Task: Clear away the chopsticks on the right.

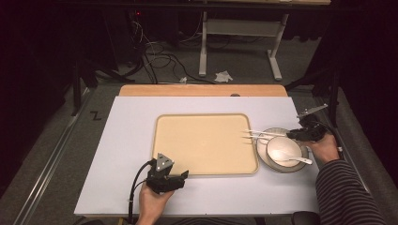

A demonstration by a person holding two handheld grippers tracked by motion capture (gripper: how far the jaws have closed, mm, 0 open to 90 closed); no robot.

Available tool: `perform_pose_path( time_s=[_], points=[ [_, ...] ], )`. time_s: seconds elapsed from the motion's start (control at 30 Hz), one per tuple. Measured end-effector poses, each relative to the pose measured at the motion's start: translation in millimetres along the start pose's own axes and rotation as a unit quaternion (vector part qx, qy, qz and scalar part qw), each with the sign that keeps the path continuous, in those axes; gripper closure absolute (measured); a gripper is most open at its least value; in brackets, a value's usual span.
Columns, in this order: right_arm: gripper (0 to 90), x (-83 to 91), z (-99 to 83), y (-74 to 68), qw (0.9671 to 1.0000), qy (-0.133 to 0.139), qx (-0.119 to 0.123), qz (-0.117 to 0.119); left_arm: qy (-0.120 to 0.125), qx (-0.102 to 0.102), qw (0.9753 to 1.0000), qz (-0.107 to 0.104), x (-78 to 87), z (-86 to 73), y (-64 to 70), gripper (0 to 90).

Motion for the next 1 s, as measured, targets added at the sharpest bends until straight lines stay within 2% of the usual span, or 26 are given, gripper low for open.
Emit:
perform_pose_path(
  time_s=[0.37, 0.6, 0.67, 0.9, 1.0],
  points=[
    [72.4, 1.5, -2.3, -2.7, 0.9999, -0.005, 0.007, 0.011, -0.003, -0.004, 1.0, 0.001, -0.5, -0.4, -0.3, 32.8],
    [77.7, 0.5, -2.9, -3.5, 0.9997, -0.01, 0.011, 0.018, -0.002, -0.004, 1.0, 0.001, 0.1, 0.0, -0.2, 32.8],
    [79.6, -1.2, -3.2, -2.8, 0.9998, -0.014, 0.011, 0.011, -0.001, -0.003, 1.0, 0.001, -0.2, 0.5, -0.6, 32.8],
    [84.5, -5.5, -2.4, -0.2, 0.9997, -0.02, 0.012, 0.009, -0.003, -0.007, 1.0, 0.005, -1.3, -0.9, -1.2, 32.8],
    [84.9, -7.0, -3.0, 0.3, 0.9997, -0.023, 0.012, 0.006, 0.001, -0.002, 1.0, 0.003, -1.5, -0.6, -0.2, 32.8]
  ],
)
Point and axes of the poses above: each handheld gripper's, and its own axes: x roughly backward along the jaws, z roughly out of its top, y roughly to its right, the point moved 6 cm from there along -x, roughly forward along the jaws, and after that the axes turned 11 degrees about -y, right-handed, at the moved point
